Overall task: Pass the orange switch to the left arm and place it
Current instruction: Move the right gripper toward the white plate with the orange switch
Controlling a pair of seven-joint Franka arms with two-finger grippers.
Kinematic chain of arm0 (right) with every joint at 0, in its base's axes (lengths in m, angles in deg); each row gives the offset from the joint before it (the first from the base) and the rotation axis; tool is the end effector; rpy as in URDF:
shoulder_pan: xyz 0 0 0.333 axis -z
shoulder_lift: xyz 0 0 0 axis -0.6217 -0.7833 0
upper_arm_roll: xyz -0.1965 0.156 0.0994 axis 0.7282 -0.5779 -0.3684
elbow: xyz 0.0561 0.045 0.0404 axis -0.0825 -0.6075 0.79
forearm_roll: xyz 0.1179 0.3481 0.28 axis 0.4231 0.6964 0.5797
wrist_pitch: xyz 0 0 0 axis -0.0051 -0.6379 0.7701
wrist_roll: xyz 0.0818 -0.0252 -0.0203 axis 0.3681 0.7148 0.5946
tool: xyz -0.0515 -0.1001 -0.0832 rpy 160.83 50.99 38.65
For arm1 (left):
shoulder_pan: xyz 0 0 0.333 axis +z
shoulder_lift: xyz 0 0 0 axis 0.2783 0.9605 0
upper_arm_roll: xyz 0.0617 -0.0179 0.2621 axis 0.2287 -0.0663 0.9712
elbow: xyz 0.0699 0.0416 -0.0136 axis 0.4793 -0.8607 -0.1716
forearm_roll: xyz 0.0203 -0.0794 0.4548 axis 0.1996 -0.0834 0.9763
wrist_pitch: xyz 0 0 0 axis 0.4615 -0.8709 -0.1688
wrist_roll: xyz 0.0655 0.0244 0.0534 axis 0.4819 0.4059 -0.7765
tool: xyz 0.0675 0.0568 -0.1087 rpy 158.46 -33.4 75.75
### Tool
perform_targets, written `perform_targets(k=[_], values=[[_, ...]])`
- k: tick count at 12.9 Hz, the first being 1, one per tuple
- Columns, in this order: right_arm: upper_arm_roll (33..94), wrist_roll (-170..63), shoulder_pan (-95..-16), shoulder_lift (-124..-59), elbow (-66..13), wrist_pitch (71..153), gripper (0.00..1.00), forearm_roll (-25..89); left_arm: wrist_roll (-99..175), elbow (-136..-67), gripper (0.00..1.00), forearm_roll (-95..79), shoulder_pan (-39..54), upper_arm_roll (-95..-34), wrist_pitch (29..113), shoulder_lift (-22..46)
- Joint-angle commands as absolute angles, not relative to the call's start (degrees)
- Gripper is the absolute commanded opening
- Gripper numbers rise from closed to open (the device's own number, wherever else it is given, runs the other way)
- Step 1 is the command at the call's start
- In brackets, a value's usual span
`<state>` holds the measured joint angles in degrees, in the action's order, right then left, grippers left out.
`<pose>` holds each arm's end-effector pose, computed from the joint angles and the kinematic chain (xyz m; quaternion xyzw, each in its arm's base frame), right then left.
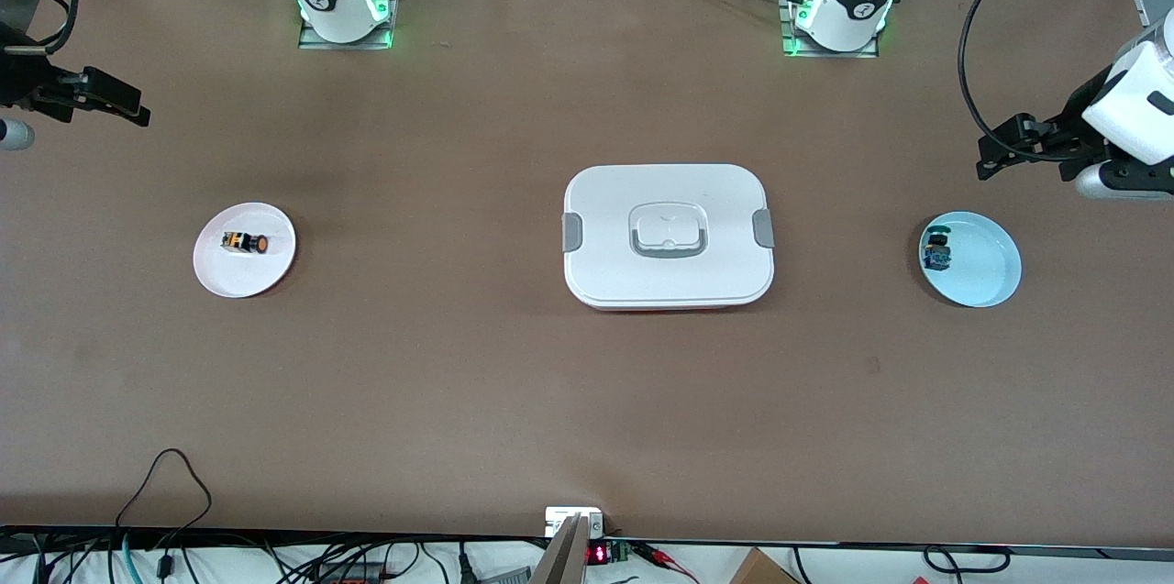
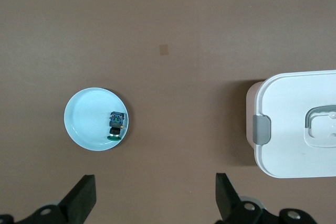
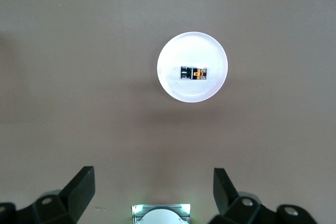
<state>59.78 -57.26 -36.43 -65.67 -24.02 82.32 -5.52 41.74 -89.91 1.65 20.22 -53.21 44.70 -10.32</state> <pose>0.5956 -0.0393 0.5117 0.9975 -0.0214 -0.0666 0.0020 0.6403 -0.0314 0.5278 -1.0000 0.0011 0.0067 0.0007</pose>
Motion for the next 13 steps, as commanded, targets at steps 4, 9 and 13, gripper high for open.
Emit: perform_targets(k=[4, 9, 13], values=[[59.6, -58.1, -36.9, -64.2, -24.8, 81.4, 1.00, -5.5, 42.4, -88.3, 1.00, 0.8, 20.4, -53.2, 43.5, -9.6], [59.7, -58.0, -36.9, -66.1, -24.9, 82.5, 1.00, -5.6, 42.4, -88.3, 1.00, 0.8, 20.4, -53.2, 43.5, -9.6], [59.8, -56.9, -36.8, -68.6, -24.7, 83.8, 1.00, -6.3, 42.5, -88.3, 1.00, 0.8, 20.4, -53.2, 43.5, -9.6]])
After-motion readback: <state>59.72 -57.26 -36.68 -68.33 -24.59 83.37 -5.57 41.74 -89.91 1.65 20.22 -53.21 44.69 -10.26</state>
